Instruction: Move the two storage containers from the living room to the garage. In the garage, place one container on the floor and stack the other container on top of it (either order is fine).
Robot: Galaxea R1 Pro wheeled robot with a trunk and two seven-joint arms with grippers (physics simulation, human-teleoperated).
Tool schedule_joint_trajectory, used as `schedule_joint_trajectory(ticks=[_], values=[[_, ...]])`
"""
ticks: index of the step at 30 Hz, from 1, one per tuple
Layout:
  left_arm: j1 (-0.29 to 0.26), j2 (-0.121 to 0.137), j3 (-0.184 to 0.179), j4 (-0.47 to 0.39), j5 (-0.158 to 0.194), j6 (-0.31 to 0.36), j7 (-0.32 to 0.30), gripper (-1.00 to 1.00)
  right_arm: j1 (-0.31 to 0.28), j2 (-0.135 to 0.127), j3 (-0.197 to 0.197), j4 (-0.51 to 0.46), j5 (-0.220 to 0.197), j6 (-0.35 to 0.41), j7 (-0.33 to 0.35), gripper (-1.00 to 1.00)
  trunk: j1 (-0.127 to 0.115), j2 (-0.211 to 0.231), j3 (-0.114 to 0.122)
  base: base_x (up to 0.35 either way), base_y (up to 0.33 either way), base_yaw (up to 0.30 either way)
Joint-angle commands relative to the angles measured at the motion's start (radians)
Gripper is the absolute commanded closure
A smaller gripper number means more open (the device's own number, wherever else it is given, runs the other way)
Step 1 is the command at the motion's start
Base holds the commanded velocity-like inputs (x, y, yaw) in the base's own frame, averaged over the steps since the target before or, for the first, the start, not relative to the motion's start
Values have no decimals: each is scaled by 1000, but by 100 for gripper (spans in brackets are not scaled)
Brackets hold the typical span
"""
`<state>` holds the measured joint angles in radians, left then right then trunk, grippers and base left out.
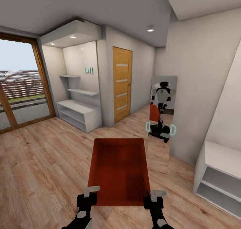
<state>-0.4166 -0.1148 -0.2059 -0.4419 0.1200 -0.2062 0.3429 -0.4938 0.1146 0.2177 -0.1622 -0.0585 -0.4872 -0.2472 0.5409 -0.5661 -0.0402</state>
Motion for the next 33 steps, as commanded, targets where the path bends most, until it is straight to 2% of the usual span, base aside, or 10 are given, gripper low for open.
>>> schedule_joint_trajectory(ticks=[1,28,33], values=[[-1,0,-9,3,20,71,7,100,-2,0,-5,-8,-15,-48,-20,100,1,-2,-2,321,0,18],[-1,0,-9,3,20,72,7,100,-2,0,-5,-8,-15,-48,-20,100,1,-2,-2,321,0,2],[-1,0,-9,3,20,71,7,100,-2,-1,-5,-8,-15,-48,-20,100,1,-2,-1,321,0,127]])
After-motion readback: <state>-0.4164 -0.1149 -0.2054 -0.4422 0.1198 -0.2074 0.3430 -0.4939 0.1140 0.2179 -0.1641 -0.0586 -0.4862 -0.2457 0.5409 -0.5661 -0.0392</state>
